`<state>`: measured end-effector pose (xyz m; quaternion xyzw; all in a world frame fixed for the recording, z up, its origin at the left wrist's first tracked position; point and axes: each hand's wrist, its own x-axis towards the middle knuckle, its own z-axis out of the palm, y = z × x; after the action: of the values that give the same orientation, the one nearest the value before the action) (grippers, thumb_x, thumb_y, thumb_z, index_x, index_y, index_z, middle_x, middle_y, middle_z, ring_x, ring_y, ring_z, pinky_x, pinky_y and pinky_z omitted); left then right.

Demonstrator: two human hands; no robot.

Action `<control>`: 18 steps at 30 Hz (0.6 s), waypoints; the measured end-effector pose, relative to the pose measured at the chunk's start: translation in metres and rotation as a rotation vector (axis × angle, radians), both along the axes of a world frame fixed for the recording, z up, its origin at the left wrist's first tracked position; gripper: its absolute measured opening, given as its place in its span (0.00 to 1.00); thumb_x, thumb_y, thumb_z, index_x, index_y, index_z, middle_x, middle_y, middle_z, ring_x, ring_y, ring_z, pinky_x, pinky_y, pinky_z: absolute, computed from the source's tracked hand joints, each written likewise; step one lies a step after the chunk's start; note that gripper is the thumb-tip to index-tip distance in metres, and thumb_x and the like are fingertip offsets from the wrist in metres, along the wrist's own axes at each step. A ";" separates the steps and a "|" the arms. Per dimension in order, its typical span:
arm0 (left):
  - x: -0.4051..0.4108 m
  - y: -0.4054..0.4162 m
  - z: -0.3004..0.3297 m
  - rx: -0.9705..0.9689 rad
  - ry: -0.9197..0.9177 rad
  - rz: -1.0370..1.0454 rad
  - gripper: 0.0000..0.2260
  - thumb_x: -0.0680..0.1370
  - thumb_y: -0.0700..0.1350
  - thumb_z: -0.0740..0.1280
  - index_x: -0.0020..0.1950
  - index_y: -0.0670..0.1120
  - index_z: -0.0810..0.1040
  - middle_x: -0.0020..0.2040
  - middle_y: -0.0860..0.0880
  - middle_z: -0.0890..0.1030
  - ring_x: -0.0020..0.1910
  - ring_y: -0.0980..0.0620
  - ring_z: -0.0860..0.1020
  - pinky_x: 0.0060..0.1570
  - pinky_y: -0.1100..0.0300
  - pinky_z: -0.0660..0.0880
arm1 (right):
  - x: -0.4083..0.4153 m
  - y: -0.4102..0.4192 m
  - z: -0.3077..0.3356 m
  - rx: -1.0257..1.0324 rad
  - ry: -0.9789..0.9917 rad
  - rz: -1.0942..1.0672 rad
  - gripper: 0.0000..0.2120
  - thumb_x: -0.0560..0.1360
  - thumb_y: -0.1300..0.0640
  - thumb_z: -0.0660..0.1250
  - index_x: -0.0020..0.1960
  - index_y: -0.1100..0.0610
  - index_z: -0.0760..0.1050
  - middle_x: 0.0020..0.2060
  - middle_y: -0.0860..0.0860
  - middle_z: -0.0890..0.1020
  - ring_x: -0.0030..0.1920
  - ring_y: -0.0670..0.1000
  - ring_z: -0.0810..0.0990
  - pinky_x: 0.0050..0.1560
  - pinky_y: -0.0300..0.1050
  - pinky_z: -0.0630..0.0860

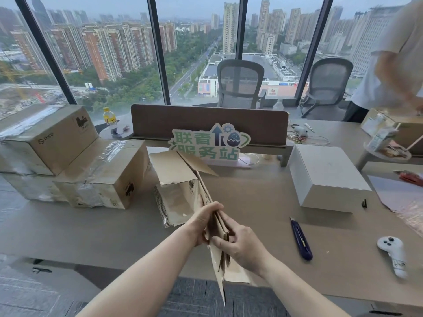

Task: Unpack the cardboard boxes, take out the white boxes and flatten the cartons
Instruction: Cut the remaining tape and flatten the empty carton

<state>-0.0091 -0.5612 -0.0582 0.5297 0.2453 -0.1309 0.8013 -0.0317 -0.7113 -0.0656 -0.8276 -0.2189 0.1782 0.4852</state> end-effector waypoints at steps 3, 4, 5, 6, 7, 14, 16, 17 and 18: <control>-0.006 0.007 0.006 -0.009 -0.028 0.013 0.24 0.70 0.45 0.70 0.63 0.58 0.68 0.35 0.44 0.73 0.26 0.47 0.74 0.27 0.58 0.75 | 0.007 -0.005 -0.001 0.102 0.203 0.042 0.40 0.70 0.34 0.71 0.77 0.45 0.63 0.65 0.42 0.78 0.65 0.39 0.75 0.70 0.42 0.68; -0.007 0.010 0.008 0.016 -0.015 0.011 0.22 0.70 0.47 0.68 0.61 0.61 0.69 0.33 0.46 0.72 0.24 0.49 0.73 0.26 0.61 0.72 | 0.009 -0.008 -0.002 0.176 0.277 0.016 0.37 0.73 0.38 0.70 0.77 0.49 0.64 0.66 0.43 0.77 0.66 0.39 0.75 0.69 0.40 0.69; -0.006 0.014 0.008 0.049 -0.008 0.017 0.22 0.69 0.50 0.68 0.61 0.64 0.70 0.31 0.48 0.71 0.23 0.51 0.71 0.26 0.64 0.70 | 0.011 -0.011 -0.003 0.226 0.327 -0.034 0.32 0.77 0.43 0.68 0.76 0.52 0.64 0.67 0.43 0.76 0.65 0.38 0.74 0.67 0.35 0.68; -0.004 0.018 0.009 0.064 -0.007 0.031 0.22 0.67 0.51 0.67 0.60 0.65 0.70 0.32 0.49 0.69 0.22 0.53 0.68 0.27 0.65 0.68 | 0.013 -0.015 -0.003 0.245 0.358 -0.097 0.27 0.79 0.47 0.65 0.75 0.53 0.64 0.68 0.44 0.74 0.65 0.37 0.73 0.65 0.32 0.66; -0.003 0.021 0.011 0.074 -0.002 0.040 0.22 0.67 0.51 0.67 0.59 0.65 0.71 0.34 0.49 0.67 0.23 0.53 0.67 0.29 0.64 0.68 | 0.015 -0.018 -0.007 0.219 0.365 -0.168 0.26 0.80 0.48 0.63 0.75 0.54 0.64 0.71 0.46 0.72 0.66 0.38 0.71 0.65 0.31 0.63; 0.008 0.031 0.038 -0.019 -0.010 0.051 0.23 0.65 0.53 0.69 0.59 0.54 0.71 0.46 0.45 0.72 0.40 0.46 0.72 0.43 0.50 0.68 | 0.018 -0.036 -0.051 -0.021 0.738 -0.434 0.43 0.69 0.33 0.70 0.76 0.53 0.62 0.72 0.55 0.69 0.63 0.59 0.74 0.59 0.55 0.74; 0.010 0.033 0.047 -0.091 0.004 0.031 0.29 0.60 0.54 0.71 0.59 0.49 0.72 0.50 0.46 0.72 0.45 0.44 0.72 0.46 0.48 0.69 | 0.010 -0.035 -0.051 0.001 0.926 -0.429 0.39 0.61 0.31 0.74 0.63 0.54 0.71 0.57 0.57 0.77 0.49 0.58 0.80 0.47 0.51 0.77; 0.013 0.034 0.051 -0.118 -0.001 0.029 0.28 0.59 0.54 0.72 0.57 0.50 0.72 0.50 0.46 0.72 0.47 0.44 0.72 0.46 0.48 0.71 | 0.008 -0.034 -0.051 0.048 1.002 -0.411 0.38 0.57 0.32 0.75 0.56 0.57 0.74 0.48 0.56 0.78 0.42 0.57 0.81 0.43 0.49 0.77; 0.015 0.036 0.054 -0.142 -0.012 0.024 0.28 0.58 0.54 0.72 0.56 0.52 0.72 0.51 0.46 0.71 0.48 0.44 0.71 0.46 0.48 0.72 | 0.007 -0.033 -0.052 0.110 1.059 -0.397 0.35 0.58 0.35 0.76 0.52 0.61 0.75 0.43 0.56 0.79 0.38 0.57 0.82 0.39 0.49 0.78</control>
<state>0.0057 -0.5256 -0.0046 0.4691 0.2371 -0.1351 0.8399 -0.0252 -0.7438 -0.1173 -0.6241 0.2052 0.4624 0.5954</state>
